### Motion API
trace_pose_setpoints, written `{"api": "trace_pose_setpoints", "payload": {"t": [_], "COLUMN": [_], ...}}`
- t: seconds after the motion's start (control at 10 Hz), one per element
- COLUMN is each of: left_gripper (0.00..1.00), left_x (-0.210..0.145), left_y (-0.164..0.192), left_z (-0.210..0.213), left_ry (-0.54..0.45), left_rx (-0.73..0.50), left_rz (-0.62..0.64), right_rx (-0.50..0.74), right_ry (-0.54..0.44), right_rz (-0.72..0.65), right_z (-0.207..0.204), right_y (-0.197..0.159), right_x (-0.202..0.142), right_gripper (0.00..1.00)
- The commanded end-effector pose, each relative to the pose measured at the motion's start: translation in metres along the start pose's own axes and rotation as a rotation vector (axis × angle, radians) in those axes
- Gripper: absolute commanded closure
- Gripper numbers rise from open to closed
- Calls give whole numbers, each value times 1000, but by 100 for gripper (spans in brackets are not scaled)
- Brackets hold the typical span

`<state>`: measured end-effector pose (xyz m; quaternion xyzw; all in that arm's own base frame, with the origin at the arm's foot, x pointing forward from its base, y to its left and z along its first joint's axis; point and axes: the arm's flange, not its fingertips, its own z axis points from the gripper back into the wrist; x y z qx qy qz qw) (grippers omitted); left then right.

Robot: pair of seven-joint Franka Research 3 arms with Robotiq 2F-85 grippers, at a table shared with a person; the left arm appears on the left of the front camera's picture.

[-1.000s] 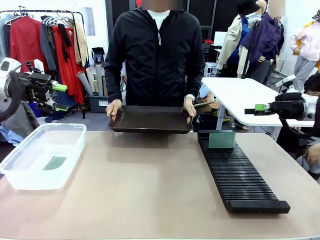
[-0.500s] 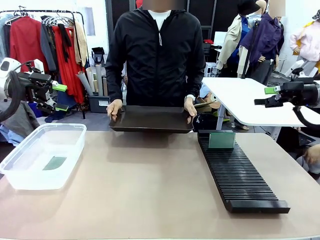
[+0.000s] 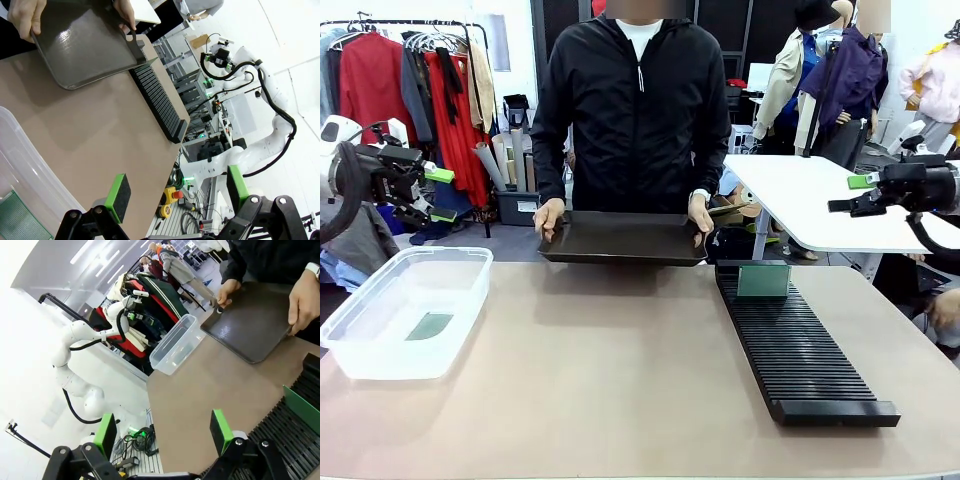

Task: Sort PCBs into racks and boxes based on the side picked up.
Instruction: If the short side of the Blank PCB is picked up, insert it into the PCB Rack ; if the long side is picked up, place it in the Organizing box.

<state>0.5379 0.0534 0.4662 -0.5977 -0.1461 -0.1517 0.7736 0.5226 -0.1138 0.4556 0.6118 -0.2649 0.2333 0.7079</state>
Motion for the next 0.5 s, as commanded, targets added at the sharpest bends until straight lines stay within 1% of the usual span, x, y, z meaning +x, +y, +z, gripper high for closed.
{"api": "trace_pose_setpoints", "payload": {"t": [0.0,0.4], "left_gripper": [0,0], "left_x": [0,0], "left_y": [-1,-1], "left_z": [1,1], "left_ry": [5,5], "left_rx": [6,6], "left_rz": [1,1], "right_rx": [8,8], "right_ry": [-13,-13], "right_rz": [24,24], "right_z": [0,0], "right_y": [1,1], "right_x": [2,2], "right_gripper": [0,0]}}
